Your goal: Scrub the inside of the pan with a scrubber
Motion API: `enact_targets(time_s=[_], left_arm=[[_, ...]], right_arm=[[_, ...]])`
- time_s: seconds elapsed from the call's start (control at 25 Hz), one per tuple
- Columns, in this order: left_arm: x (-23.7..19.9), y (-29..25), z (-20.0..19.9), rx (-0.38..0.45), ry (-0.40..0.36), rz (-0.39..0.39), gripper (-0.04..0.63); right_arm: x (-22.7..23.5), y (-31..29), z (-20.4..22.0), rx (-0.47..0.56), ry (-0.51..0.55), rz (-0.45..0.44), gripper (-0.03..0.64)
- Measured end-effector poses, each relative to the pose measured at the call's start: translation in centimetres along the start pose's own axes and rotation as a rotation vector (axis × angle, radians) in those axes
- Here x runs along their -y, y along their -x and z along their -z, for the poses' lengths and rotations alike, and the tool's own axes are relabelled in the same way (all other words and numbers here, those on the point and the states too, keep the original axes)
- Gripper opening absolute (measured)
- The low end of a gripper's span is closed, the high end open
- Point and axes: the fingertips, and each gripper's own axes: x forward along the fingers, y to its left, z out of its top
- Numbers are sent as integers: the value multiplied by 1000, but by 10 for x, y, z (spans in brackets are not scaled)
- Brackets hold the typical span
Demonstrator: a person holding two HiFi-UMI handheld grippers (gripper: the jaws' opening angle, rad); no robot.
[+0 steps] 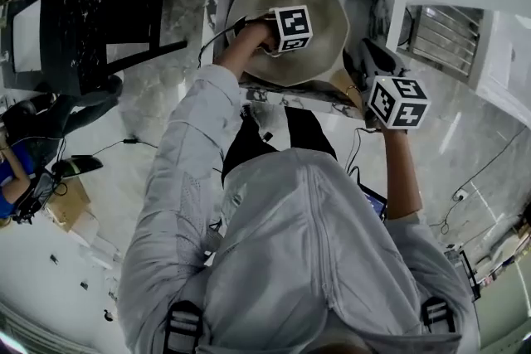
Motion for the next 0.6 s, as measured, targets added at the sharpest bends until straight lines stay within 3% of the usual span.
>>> enact_targets(time_s=[0.28,0.6], left_arm=[[45,-15,23,-86,-41,165,64],[87,-1,27,7,-24,273,64]], right_arm=[[-15,28,-13,37,44,42,36],[-40,65,-5,97,78,82,37]])
